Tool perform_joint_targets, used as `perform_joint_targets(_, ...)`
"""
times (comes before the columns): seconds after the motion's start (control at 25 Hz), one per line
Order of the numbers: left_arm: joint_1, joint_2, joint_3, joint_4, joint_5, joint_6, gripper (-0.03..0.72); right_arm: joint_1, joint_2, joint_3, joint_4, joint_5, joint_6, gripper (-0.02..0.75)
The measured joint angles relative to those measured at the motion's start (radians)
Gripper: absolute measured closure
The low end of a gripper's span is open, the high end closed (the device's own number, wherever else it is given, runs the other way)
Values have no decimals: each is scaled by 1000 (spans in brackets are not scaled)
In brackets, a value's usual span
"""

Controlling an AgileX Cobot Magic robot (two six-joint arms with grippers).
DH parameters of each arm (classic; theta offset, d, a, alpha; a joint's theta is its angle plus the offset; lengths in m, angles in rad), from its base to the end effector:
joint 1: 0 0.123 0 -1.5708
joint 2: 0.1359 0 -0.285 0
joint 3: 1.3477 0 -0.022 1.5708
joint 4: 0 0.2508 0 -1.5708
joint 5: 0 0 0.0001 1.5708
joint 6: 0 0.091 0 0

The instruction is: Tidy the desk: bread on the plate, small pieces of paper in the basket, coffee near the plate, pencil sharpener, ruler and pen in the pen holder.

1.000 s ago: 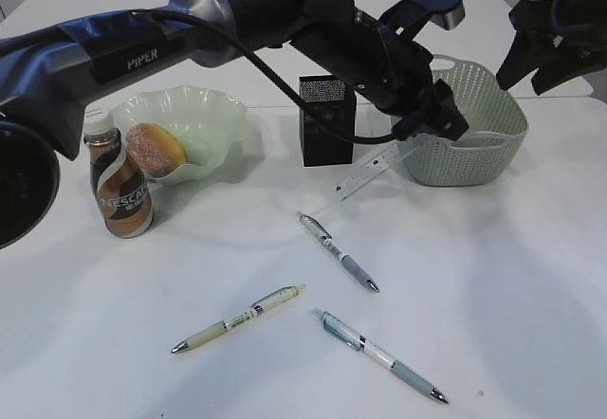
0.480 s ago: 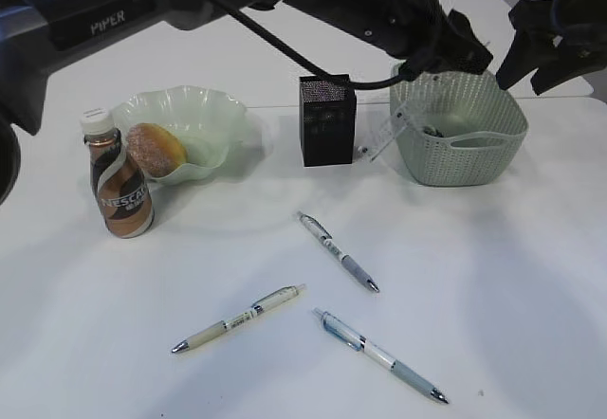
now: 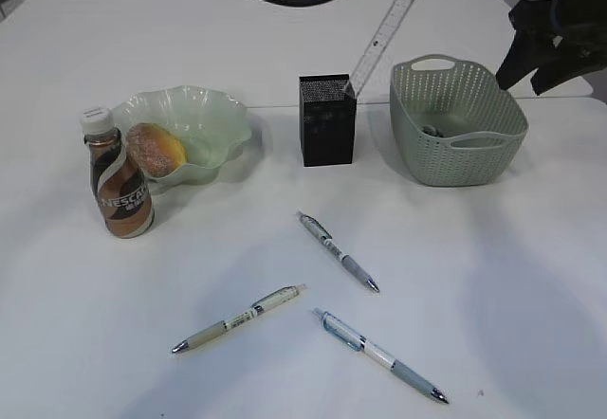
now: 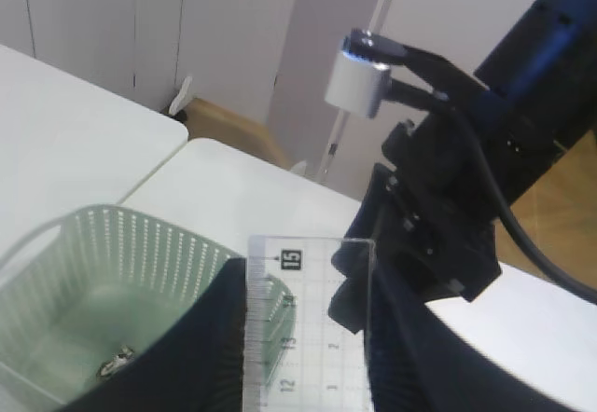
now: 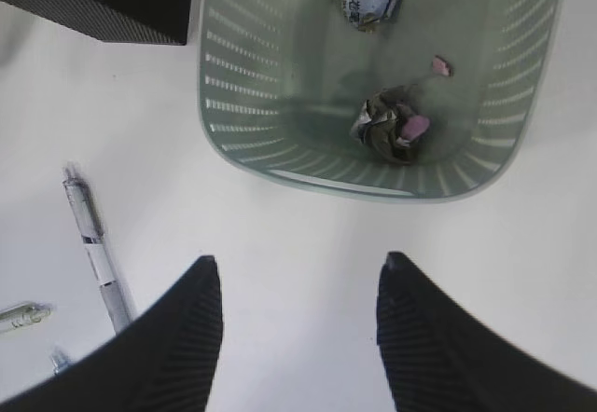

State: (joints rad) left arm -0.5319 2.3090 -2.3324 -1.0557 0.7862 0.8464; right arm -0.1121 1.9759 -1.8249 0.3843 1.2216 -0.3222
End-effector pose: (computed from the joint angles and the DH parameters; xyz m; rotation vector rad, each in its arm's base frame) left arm 0.4307 -0.3186 0.3310 0.9092 1.7530 -1.0189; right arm 0.4253 -0.0156 0.2921 -0.1782 2.7472 0.4316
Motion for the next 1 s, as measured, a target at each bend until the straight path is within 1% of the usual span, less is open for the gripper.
perform_joint_targets(0.24, 96, -2, 0, -285, 131, 220, 447, 0, 0, 0, 0, -3, 0, 312)
perform_joint_targets(0.4, 142, -2, -2, -358, 171, 313, 447, 0, 0, 0, 0, -3, 0, 312)
perform_joint_targets(0.52, 163, -2, -2, -410, 190, 368, 447, 0, 0, 0, 0, -3, 0, 312)
perform_joint_targets(0.68, 173, 4, -2, -521, 199, 461, 447, 0, 0, 0, 0, -3, 0, 311)
perform_joint_targets(0.84, 188, 45, -2, -635, 221, 526, 447, 0, 0, 0, 0, -3, 0, 311)
perform_joint_targets(0.92, 197, 72, -2, -677, 234, 557, 447, 0, 0, 0, 0, -3, 0, 312)
perform_joint_targets(1.0, 204, 95, -2, -683, 242, 583, 447, 0, 0, 0, 0, -3, 0, 312)
